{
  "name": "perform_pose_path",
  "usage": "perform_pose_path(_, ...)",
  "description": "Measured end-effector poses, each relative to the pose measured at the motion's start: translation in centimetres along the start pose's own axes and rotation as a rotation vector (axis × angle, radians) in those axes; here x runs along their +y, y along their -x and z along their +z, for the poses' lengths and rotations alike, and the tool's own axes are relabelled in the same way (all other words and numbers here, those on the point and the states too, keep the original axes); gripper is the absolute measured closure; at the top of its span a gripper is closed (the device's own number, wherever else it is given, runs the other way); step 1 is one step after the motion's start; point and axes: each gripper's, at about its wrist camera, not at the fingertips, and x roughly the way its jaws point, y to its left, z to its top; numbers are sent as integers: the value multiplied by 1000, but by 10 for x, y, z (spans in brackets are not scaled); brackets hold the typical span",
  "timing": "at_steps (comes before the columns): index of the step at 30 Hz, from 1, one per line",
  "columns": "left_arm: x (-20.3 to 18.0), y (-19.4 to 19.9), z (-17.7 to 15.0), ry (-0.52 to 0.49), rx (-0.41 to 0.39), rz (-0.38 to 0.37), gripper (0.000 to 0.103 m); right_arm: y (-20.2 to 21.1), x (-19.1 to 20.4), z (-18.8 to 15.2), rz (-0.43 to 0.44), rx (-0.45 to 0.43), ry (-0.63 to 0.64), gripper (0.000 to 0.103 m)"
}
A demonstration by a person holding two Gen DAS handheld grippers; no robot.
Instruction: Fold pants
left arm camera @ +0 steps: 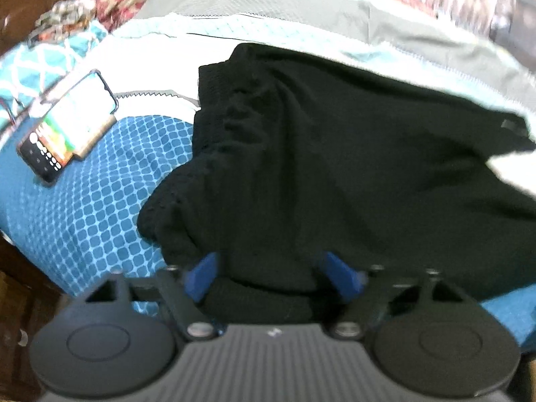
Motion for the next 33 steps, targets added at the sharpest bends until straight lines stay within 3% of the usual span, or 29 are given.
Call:
perform_pose_path(6, 60, 24, 21, 222, -59, -157, 4, -2, -9, 6, -9, -5, -16, 25)
perform_pose_path(10, 87, 7, 21, 330, 28, -187, 4, -5, -12, 7, -10, -2, -14, 25)
perform_pose_path(14, 90, -19, 7, 418, 139, -272, 4, -6, -13, 7, -13, -5, -9, 25)
perform_pose_path(19, 80, -41, -5, 458, 216, -321, 4, -6, -13, 8, -14, -1, 0, 25)
perform_pose_path(26, 86, -46, -5, 499, 208, -353, 4, -8, -13, 10, -27, 11, 16, 25)
perform_pose_path(27, 88, -44, -6, 509, 225, -320, 4, -8, -13, 11, -27, 12, 18, 25)
perform_pose_path(33, 95, -36, -5, 506, 220, -338, 4, -5, -15, 12, -17, -5, 2, 25)
